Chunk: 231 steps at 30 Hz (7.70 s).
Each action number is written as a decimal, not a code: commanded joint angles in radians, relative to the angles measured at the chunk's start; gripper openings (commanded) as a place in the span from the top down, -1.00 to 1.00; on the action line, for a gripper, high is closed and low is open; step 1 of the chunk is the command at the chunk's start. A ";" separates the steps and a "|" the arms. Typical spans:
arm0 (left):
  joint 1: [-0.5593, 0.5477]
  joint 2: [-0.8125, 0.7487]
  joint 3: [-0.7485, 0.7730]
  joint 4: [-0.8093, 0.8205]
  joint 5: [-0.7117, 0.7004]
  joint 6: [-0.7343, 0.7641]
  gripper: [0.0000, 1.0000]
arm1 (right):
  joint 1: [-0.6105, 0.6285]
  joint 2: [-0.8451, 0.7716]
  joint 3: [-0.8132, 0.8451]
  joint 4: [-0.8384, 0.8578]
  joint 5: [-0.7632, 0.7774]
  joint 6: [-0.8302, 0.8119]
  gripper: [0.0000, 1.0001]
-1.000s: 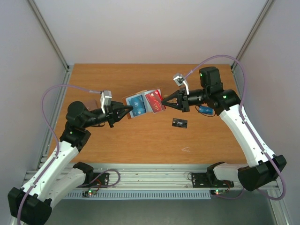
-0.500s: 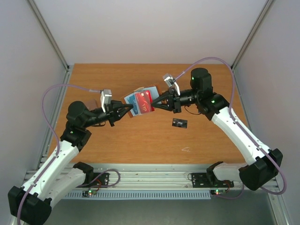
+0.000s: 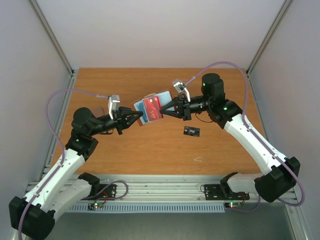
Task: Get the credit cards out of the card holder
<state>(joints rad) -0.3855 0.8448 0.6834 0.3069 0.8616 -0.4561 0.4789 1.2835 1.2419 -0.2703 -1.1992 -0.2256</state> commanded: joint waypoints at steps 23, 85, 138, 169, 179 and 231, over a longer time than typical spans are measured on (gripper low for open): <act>-0.010 0.010 0.032 -0.013 0.013 0.046 0.01 | 0.118 0.041 0.094 -0.065 0.036 -0.092 0.97; 0.001 -0.002 0.016 -0.401 -0.626 0.221 1.00 | -0.016 0.461 0.003 -1.077 0.944 -0.958 0.98; -0.006 -0.008 0.003 -0.158 -0.256 0.178 0.99 | 0.423 0.091 0.202 -0.023 1.129 0.157 -0.11; -0.004 -0.018 -0.022 -0.090 -0.181 0.139 0.75 | 0.450 0.222 0.296 -0.116 1.150 0.085 0.98; -0.003 -0.026 -0.015 -0.054 -0.045 0.130 0.29 | 0.367 0.124 0.234 -0.074 0.966 0.036 0.98; -0.015 0.095 0.049 -0.703 -1.117 0.983 0.99 | 0.177 0.066 0.045 -0.213 0.886 0.040 0.04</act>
<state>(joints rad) -0.3943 0.8875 0.7441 -0.3256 0.0967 0.0116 0.6411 1.3605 1.2839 -0.4080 -0.3592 -0.1585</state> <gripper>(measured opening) 0.068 0.473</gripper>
